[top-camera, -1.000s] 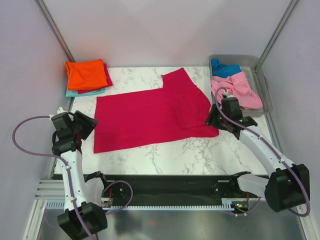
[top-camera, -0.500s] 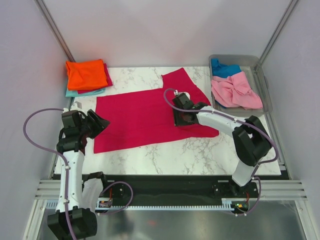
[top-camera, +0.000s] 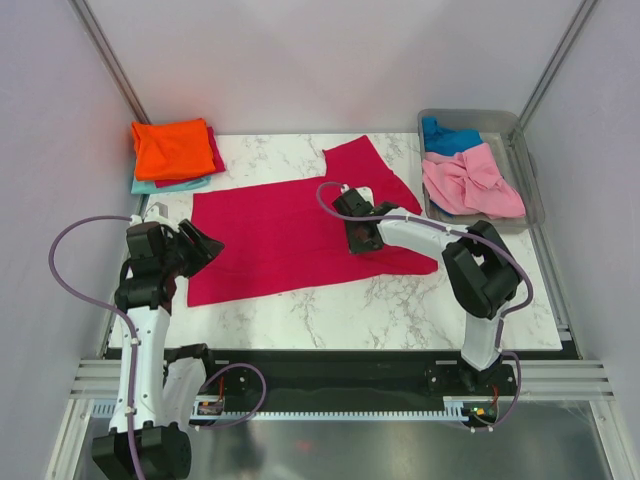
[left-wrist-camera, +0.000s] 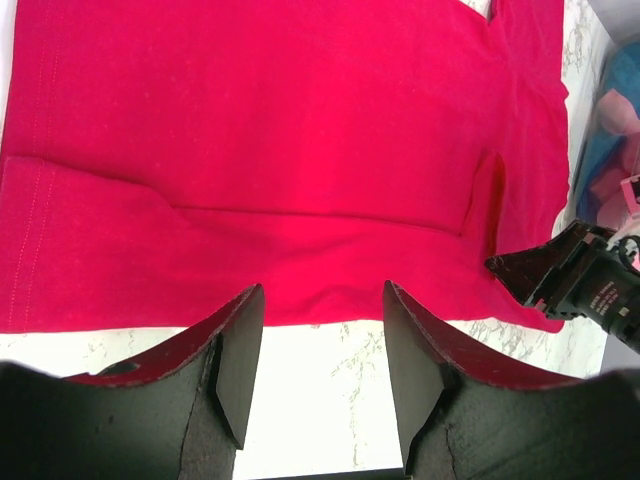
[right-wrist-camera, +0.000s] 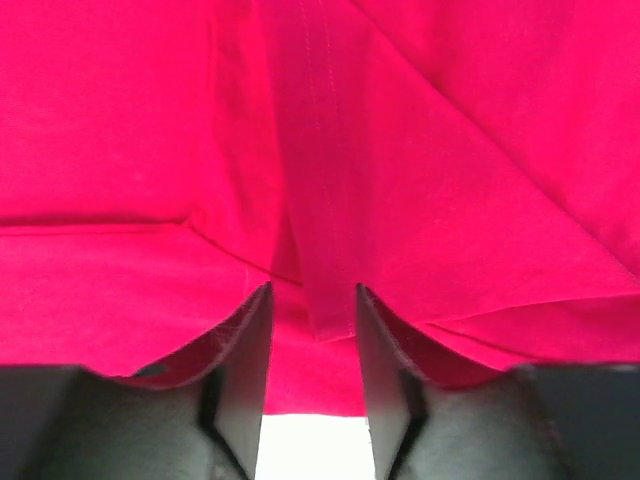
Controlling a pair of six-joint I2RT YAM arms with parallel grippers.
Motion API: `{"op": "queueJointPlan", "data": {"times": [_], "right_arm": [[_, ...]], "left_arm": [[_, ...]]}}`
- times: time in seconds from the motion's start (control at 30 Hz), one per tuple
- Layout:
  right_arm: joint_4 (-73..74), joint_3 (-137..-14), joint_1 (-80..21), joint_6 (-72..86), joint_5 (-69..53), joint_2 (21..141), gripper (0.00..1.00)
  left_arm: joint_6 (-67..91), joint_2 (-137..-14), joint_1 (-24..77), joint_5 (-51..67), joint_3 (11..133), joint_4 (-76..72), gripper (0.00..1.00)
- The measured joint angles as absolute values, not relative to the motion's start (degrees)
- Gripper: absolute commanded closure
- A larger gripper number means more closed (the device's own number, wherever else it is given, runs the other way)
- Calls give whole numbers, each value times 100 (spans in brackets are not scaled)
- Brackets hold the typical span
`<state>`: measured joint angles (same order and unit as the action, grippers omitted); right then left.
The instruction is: Fold and stack the t-shirts
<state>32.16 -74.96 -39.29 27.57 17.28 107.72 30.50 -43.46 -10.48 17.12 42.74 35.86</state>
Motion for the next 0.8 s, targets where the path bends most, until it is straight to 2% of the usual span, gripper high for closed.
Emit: {"op": "queueJointPlan", "data": {"times": [0.07, 0.17, 0.2, 0.27, 0.3, 0.4, 0.8], "right_arm": [[3236, -7496, -3948, 2751, 1800, 10836, 58], [3297, -7498, -3962, 2722, 1890, 10921, 67], [3317, -7498, -3964, 2722, 1935, 10938, 76], [3361, -7498, -3964, 2724, 1997, 10962, 83], [3374, -7498, -3966, 2716, 2014, 10965, 90], [3446, -7531, -3966, 2724, 2126, 10965, 99], [4040, -8737, -3924, 2082, 3350, 11107, 100]], "left_arm": [[3048, -4333, -1035, 1712, 4274, 3586, 42], [3048, -4320, -1020, 1712, 4274, 3586, 42], [3048, -4316, -1015, 1712, 4274, 3586, 42], [3048, -4311, -1013, 1712, 4274, 3586, 42], [3048, -4307, -1011, 1712, 4274, 3586, 42], [3048, -4300, -1009, 1712, 4274, 3586, 42], [3048, -4296, -989, 1710, 4274, 3586, 42]]}}
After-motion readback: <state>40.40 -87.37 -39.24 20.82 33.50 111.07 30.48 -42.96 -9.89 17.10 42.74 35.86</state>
